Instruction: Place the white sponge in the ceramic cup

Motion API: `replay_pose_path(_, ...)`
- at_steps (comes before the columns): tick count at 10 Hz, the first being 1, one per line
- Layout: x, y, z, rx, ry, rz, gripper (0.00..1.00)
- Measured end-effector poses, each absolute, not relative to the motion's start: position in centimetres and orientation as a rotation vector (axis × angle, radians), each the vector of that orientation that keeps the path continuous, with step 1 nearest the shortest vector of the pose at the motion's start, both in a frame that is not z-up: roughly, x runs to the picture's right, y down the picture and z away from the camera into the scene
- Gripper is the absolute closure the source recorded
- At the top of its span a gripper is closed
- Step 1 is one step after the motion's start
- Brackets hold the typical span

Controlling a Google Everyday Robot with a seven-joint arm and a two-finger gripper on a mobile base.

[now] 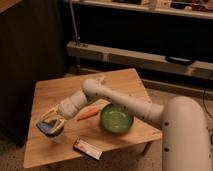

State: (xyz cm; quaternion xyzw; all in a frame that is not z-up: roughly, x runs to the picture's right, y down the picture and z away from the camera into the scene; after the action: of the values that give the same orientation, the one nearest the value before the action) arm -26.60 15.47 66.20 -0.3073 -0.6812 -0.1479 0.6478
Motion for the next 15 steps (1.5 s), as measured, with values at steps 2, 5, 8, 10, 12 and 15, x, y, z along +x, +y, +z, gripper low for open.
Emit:
replay_pose_path(2,-27.44,15.67,66.14,-0.705,-1.582,-0.434,0.21)
replay_pose_path(5,-27.36,15.36,66.36,-0.681,-1.564,-0.500,0.20)
replay_pose_path(8,-27.33,15.27,66.52,-0.677,-1.555,-0.484,0.20)
replay_pose_path(10,-27.28,15.27,66.53,-0.677,-1.554,-0.483,0.20)
replay_pose_path(12,-27.34,15.29,66.52,-0.677,-1.555,-0.484,0.20)
replay_pose_path(15,-27.31,15.29,66.52,-0.677,-1.555,-0.484,0.20)
